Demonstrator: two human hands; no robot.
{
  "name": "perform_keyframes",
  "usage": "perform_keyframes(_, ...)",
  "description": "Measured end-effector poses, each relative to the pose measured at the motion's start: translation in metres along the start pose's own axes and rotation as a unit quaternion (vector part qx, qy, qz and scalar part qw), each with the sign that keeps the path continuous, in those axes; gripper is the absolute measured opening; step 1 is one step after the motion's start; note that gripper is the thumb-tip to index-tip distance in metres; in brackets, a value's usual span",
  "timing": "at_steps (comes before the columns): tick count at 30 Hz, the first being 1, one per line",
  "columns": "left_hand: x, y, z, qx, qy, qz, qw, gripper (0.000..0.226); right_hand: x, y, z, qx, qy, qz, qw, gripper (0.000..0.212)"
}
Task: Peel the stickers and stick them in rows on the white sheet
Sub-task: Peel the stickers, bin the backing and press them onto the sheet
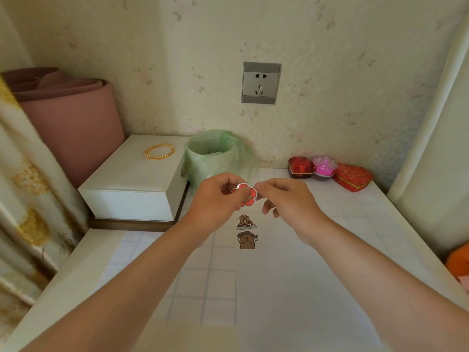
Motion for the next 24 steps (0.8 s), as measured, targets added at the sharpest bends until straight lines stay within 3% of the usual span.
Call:
perform_keyframes(3,-0.0002,-0.0008,-0.0016,-0.009,0.022,-0.011,1.000,0.003,0.0013,-0.0007,-0.0014,-0.044,-0.021,0.028,0.998,0.015)
perform_keyframes(13,-0.0007,-0.0005,-0.0010,-0.011,0.041,-0.036,0.998,0.001,0.0008,-0.0003,0.0016,-0.003,0.026,-0.045,0.999,0.013)
perform_keyframes(18,0.0024,-0.0002,-0.0045,-0.011,0.060,-0.048,0.997,0.004,0.0012,-0.0027,-0.0015,-0.067,-0.034,0.026,0.997,0.016)
perform_keyframes(24,0.0031,-0.0001,-0.0059,-0.023,0.058,-0.043,0.997,0.005,0.0029,-0.0022,-0.0032,-0.077,-0.036,0.036,0.996,0.014)
Point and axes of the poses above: each hand's wrist, its own y-axis away from the middle knuckle, its own z-axis out of the palm, x = y × z, the point moved 3 cm from there along -y, towards the middle knuckle, and after that the axes turned 8 degrees about x, right-handed, at the moved point
